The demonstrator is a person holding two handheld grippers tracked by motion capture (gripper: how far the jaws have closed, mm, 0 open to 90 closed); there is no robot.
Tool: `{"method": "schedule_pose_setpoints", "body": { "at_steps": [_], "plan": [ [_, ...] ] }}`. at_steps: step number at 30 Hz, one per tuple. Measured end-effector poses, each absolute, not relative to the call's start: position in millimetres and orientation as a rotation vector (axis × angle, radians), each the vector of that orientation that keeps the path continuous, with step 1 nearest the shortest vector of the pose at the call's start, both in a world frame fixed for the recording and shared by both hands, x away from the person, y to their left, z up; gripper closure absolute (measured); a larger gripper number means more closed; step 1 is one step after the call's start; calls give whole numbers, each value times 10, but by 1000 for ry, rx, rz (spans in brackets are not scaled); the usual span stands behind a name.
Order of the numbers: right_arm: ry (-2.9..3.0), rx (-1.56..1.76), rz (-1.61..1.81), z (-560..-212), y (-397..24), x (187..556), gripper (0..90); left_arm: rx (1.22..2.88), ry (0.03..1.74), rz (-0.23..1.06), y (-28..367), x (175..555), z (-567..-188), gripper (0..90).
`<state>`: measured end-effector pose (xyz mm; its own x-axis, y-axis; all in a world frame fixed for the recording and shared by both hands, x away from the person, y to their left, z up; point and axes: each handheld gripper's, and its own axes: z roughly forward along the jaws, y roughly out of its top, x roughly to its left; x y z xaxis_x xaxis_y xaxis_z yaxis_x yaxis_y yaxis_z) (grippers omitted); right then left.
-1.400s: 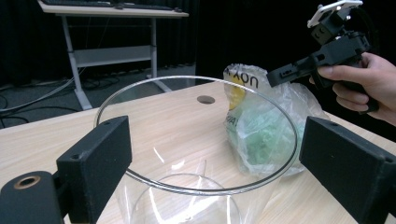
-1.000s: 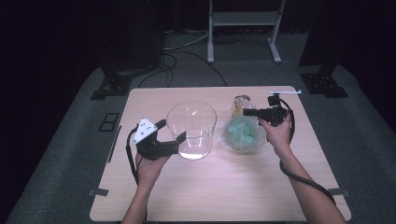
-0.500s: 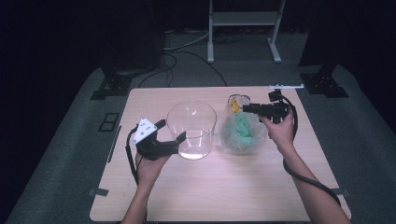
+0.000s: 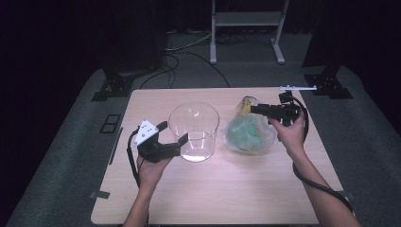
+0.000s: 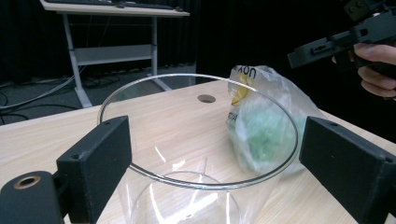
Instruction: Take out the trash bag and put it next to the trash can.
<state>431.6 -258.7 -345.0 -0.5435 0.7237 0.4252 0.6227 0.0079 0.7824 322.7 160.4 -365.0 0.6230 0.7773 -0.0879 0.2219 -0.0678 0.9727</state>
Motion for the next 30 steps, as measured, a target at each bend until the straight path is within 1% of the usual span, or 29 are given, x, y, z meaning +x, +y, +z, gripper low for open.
{"method": "schedule_pose_setpoints", "body": {
  "at_steps": [25, 30],
  "plan": [
    [2186, 1487, 1585, -3826, -2911, 4052, 480, 1627, 847, 555, 1587, 3240, -3679, 83],
    [2188, 1500, 1572, -3900, -2945, 4014, 461, 1628, 847, 552, 1590, 3244, -3680, 82]
  ]
}}
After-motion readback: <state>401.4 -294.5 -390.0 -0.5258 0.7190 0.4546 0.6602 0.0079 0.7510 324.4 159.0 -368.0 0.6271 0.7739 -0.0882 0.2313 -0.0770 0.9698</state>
